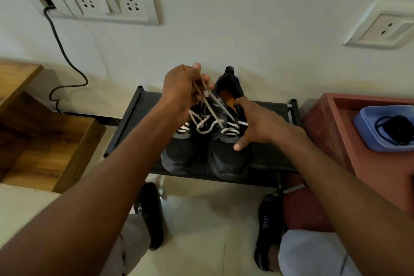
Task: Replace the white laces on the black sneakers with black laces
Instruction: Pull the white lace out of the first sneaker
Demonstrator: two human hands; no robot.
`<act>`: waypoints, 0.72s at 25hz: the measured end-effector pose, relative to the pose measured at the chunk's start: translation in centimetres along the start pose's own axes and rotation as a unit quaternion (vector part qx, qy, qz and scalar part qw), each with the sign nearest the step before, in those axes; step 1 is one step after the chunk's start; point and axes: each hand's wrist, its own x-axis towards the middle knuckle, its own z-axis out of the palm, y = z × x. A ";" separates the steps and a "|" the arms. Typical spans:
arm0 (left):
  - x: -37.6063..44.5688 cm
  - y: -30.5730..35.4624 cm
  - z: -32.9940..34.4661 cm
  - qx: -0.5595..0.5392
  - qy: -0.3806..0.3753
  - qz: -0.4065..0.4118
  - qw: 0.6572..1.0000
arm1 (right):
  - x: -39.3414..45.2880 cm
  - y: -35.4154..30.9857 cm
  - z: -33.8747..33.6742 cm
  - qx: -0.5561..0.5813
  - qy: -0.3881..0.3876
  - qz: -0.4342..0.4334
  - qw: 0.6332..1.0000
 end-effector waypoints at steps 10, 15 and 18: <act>-0.7 -3.2 2.4 0.593 -0.044 0.154 0.789 | 0.1 0.1 -0.1 0.027 -0.008 -0.007 1.000; -0.1 0.9 1.4 -0.079 -0.016 0.065 0.995 | 0.2 0.2 0.4 0.057 -0.018 -0.002 0.998; 0.7 -0.4 0.7 0.177 -0.014 0.074 0.981 | 0.1 0.3 0.5 0.058 -0.005 -0.004 0.998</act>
